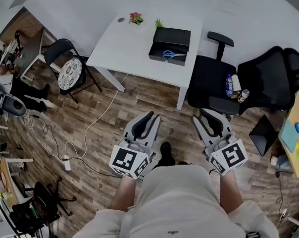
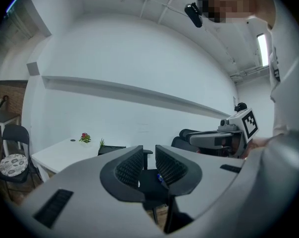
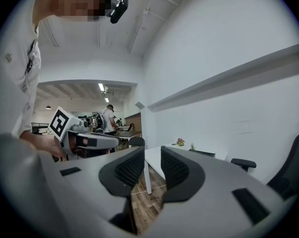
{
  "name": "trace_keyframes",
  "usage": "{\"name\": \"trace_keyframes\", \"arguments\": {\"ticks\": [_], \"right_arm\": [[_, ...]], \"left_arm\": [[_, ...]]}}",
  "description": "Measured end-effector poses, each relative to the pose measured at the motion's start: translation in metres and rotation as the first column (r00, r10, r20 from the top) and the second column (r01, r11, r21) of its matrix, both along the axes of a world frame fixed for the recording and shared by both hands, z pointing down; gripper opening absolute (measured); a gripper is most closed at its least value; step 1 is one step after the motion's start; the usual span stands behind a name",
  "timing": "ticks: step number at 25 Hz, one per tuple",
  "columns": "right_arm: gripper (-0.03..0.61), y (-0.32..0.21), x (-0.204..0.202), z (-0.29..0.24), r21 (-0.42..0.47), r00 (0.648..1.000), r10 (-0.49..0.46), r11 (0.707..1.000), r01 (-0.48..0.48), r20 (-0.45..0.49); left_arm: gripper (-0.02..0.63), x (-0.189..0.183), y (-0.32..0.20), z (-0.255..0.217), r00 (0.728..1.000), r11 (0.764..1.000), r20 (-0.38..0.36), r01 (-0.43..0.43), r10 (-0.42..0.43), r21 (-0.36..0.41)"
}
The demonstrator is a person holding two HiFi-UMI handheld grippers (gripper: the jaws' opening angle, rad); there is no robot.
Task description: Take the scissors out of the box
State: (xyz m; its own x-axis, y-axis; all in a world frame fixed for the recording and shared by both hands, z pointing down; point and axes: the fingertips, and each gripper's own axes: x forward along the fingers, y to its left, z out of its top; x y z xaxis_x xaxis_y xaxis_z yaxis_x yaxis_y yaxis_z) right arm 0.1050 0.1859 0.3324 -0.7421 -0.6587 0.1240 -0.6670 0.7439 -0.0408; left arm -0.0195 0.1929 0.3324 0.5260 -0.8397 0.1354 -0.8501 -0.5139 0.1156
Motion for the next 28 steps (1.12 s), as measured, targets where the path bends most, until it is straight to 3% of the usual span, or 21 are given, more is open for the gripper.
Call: {"name": "trace_keyframes", "arguments": {"ticks": [4,13,21,28], "right_arm": [[0.13,-0.013,-0.016,0.005,-0.016,1.0,0.008,1.0,-0.008,-0.013],[0.132,-0.04,-0.035,0.018,-0.063,0.998,0.055,0.996,-0.057,-0.037],[0.132,-0.044,-0.038,0.037,-0.119,0.995,0.083,0.989,-0.089,-0.059],[0.132,-0.051,-0.045,0.045,-0.143,0.995,0.066,0.987,-0.076,-0.073]], "left_arm": [[0.103,-0.014,-0.016,0.004,1.0,1.0,0.002,-0.026,0.026,-0.003],[0.115,-0.039,-0.052,0.008,0.997,0.997,-0.01,-0.071,0.071,0.0],[0.115,-0.057,-0.062,0.027,0.997,0.996,-0.01,-0.073,0.073,-0.059],[0.114,-0.061,-0.068,0.031,0.998,0.996,0.005,-0.065,0.065,-0.061]]}}
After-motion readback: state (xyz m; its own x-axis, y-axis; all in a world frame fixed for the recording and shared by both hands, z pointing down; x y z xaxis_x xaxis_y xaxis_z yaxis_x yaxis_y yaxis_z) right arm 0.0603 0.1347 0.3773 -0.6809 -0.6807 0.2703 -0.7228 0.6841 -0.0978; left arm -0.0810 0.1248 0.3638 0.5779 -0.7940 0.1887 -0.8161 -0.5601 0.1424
